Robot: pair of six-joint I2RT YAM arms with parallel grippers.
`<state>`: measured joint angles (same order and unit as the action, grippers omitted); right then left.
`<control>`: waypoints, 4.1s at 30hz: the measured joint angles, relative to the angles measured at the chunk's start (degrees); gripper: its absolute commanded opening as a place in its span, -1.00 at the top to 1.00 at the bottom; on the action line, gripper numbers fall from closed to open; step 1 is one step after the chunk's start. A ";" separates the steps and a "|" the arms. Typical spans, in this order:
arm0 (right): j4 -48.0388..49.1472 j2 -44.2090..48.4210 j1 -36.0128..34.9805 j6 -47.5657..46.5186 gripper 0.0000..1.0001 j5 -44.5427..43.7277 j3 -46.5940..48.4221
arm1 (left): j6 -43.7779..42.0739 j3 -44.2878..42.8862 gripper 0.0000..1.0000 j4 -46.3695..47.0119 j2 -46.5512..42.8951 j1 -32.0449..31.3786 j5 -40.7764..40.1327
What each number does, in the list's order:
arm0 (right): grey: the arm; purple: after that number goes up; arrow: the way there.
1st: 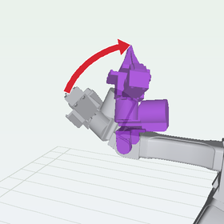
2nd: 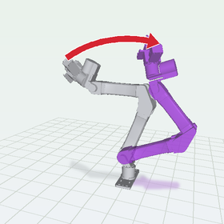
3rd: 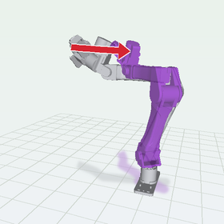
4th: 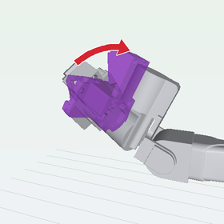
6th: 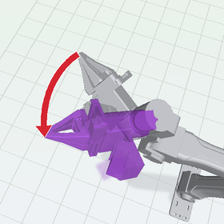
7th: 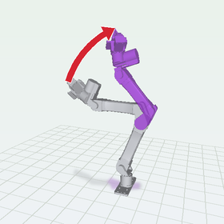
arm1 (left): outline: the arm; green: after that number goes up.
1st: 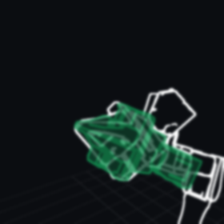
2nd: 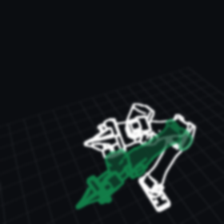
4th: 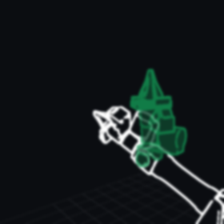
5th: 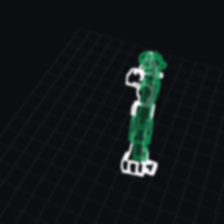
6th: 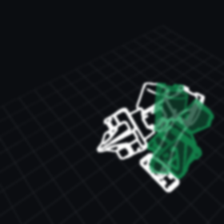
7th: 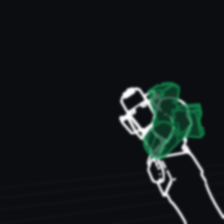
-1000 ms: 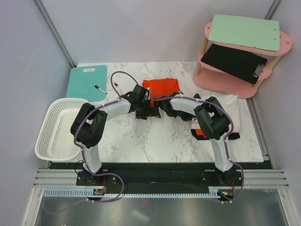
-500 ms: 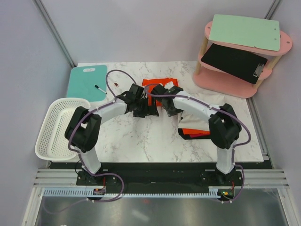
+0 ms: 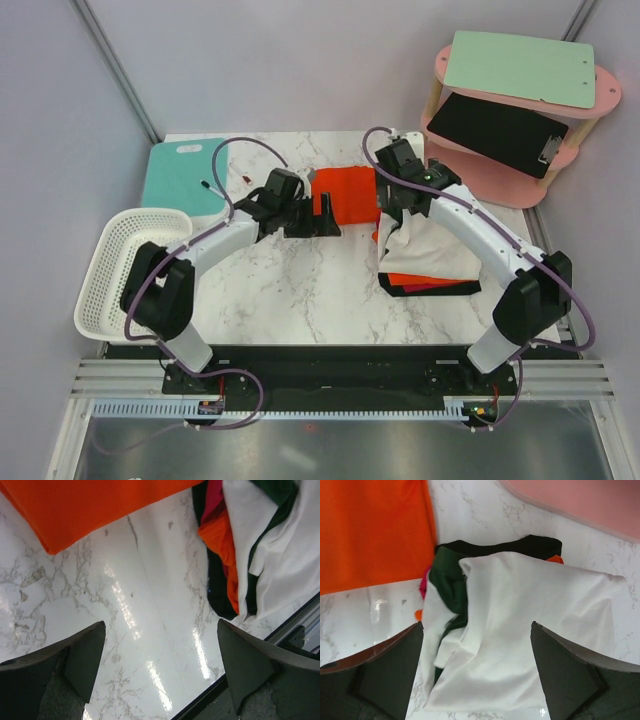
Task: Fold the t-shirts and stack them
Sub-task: Fold the tshirt
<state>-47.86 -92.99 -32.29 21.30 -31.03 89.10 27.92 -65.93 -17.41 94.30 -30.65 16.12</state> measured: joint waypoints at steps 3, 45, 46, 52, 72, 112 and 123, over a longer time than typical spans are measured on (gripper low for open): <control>2.45 0.50 4.44 0.00 -0.86 2.36 -5.11 | 0.00 -3.67 -0.91 0.70 1.77 -0.68 1.31; 15.39 5.57 26.69 0.57 -0.83 19.56 -20.35 | -1.09 -40.02 0.96 3.82 33.48 -15.82 1.86; 15.37 5.27 26.71 0.61 -0.83 19.54 -20.50 | -1.09 -39.69 0.96 3.85 33.33 -15.82 1.46; 15.74 3.93 26.84 1.22 -0.82 18.82 -21.22 | -1.18 -35.10 0.96 3.80 30.08 -15.45 -1.60; 20.33 0.44 26.77 0.85 -0.94 17.20 -23.10 | -1.49 -27.28 -0.36 4.52 27.21 -11.28 -3.58; 28.83 -5.35 18.08 -1.64 -0.96 37.22 -11.69 | 5.53 -15.63 0.96 10.27 27.71 10.29 -1.25; 30.40 -9.46 16.31 -0.63 -0.96 43.71 -8.24 | 5.75 -0.13 0.96 5.62 13.20 11.74 -5.09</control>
<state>-17.45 -102.45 -15.99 20.67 12.69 80.86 33.67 -66.06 -11.79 107.50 -18.92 11.03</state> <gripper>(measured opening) 0.982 0.036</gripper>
